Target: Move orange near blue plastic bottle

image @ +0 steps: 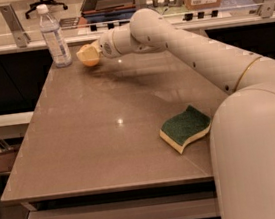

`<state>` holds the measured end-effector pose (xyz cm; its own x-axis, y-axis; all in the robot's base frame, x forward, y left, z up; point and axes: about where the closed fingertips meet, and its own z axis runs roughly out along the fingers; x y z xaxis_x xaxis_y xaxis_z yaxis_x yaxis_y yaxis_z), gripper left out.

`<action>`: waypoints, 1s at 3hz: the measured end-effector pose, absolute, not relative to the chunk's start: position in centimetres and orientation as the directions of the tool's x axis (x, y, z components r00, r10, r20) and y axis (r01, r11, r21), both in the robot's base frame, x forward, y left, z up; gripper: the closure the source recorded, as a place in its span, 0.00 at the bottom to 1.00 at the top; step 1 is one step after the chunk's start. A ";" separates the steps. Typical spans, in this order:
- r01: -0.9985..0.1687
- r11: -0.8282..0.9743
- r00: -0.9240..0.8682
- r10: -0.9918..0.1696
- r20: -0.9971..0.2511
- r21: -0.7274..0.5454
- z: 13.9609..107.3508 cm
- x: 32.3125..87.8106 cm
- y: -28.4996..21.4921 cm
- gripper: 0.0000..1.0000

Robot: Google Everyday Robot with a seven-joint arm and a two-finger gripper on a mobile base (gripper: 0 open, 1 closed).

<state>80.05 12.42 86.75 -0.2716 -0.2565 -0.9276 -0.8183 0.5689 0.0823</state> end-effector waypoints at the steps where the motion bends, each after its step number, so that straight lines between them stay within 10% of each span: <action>1: -0.832 0.551 -0.236 -0.230 -0.944 0.074 86.4 81.1 13.9 1.00; 3: -0.829 0.556 -0.244 -0.258 -0.935 0.063 85.0 81.2 14.6 0.82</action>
Offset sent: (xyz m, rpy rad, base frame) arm 0.0171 0.0154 -0.0024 0.0514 -0.0587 0.0196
